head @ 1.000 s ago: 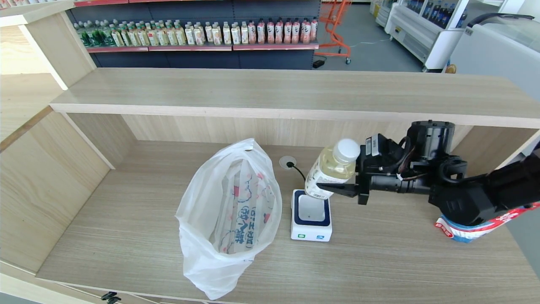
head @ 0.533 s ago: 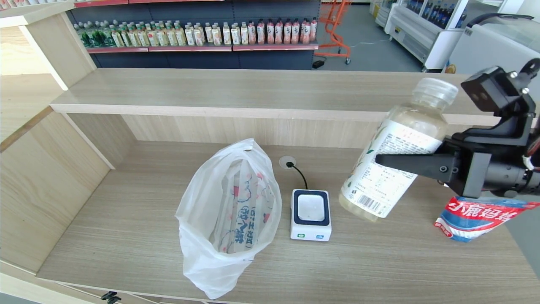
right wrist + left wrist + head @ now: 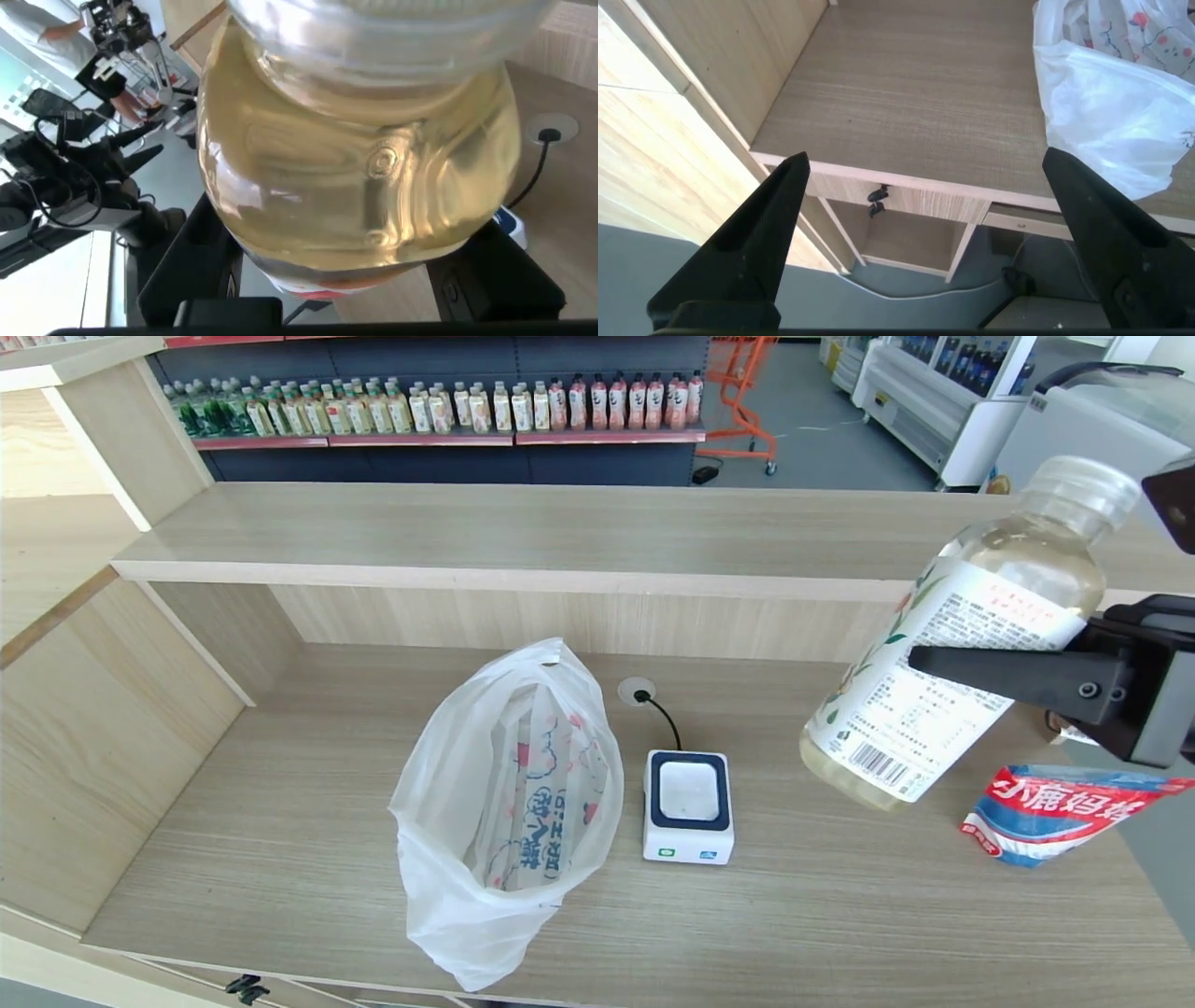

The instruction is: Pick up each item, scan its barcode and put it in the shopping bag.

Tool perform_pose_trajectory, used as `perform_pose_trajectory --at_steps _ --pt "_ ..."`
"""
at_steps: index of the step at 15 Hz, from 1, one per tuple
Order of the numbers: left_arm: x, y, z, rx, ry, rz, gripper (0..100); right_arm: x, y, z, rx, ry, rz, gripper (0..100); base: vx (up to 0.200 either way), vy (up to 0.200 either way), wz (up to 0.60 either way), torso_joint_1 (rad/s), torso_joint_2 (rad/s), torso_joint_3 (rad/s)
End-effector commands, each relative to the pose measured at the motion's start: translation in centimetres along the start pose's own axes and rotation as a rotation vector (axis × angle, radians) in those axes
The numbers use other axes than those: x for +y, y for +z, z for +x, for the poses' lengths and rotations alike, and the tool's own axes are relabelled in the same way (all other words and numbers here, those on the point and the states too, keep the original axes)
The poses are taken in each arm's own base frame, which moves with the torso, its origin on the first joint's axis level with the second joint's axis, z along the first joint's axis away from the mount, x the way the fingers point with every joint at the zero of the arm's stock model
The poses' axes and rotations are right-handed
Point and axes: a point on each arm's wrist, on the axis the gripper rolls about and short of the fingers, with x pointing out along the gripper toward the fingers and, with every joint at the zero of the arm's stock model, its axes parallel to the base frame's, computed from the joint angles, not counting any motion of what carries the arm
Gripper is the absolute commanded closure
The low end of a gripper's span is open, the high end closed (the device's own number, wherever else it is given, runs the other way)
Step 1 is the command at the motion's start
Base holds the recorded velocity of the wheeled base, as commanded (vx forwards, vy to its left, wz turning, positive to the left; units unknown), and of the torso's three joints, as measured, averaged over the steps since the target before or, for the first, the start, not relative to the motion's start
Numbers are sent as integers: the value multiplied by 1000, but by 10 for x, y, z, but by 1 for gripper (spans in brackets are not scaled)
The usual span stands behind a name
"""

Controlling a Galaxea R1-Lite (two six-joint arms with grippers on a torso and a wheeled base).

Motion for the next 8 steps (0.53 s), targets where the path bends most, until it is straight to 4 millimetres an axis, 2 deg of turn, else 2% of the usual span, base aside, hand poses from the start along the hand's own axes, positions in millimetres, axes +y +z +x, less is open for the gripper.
perform_pose_trajectory --at_steps 1,5,8 --pt "0 0 0 0 1 2 0 4 2 -4 -8 -3 7 100 0 0 0 0 0 0" --pt "0 0 0 0 1 2 0 -1 -8 -15 1 -61 108 100 0 0 0 0 0 0" --pt "0 0 0 0 1 -1 0 -6 -14 -15 12 -79 159 100 0 200 0 4 -1 -2"
